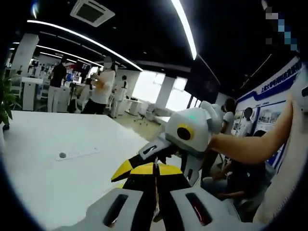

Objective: Compare the silicone blocks by pressing each to a similar depth, holding the contact briefly, and releasing to observe deformation and rebound differences across the visible hardness samples.

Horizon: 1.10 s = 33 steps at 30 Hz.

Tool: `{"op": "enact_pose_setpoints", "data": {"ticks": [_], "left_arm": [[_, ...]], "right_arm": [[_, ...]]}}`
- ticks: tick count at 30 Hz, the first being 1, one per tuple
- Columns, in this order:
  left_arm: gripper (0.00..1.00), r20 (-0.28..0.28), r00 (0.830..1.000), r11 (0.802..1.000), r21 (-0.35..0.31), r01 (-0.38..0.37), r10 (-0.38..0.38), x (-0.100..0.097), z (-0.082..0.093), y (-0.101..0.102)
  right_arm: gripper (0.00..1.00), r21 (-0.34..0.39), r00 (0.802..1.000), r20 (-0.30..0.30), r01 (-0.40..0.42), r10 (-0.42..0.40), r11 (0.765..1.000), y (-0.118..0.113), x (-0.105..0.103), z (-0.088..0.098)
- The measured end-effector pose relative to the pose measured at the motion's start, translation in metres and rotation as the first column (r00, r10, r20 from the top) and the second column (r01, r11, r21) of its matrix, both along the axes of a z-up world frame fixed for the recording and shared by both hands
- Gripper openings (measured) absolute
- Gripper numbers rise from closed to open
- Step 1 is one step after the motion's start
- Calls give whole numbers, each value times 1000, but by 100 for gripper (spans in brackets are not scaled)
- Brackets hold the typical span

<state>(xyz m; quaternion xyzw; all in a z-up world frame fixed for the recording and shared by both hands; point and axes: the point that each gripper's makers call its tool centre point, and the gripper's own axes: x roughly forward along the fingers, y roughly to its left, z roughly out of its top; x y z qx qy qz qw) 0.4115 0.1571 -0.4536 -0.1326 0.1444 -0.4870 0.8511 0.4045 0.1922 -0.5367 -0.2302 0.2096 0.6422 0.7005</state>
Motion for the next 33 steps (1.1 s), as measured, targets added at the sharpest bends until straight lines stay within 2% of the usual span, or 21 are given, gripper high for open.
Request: {"op": "enact_pose_setpoints", "data": {"ticks": [11,18,21,27,33], "left_arm": [[0,12,1000,1000,6,26,-26,-5,2,-3],[0,59,993,992,75,97,-101,-18,-1,-17],[0,58,993,992,76,101,-105,-17,-2,-17],[0,62,992,992,72,107,-112,-19,-1,-17],[0,57,992,992,67,111,-115,-20,-2,-17]], "right_arm": [[41,-17,1000,-17,-6,6,1000,-1,-3,-1],[30,-58,998,-68,-23,19,998,-5,-10,-7],[27,-68,996,-89,-22,16,997,-6,-12,-9],[20,-97,985,-174,-8,-9,995,-9,-18,-10],[14,-115,983,-183,-11,-10,993,-11,-23,-12]]}}
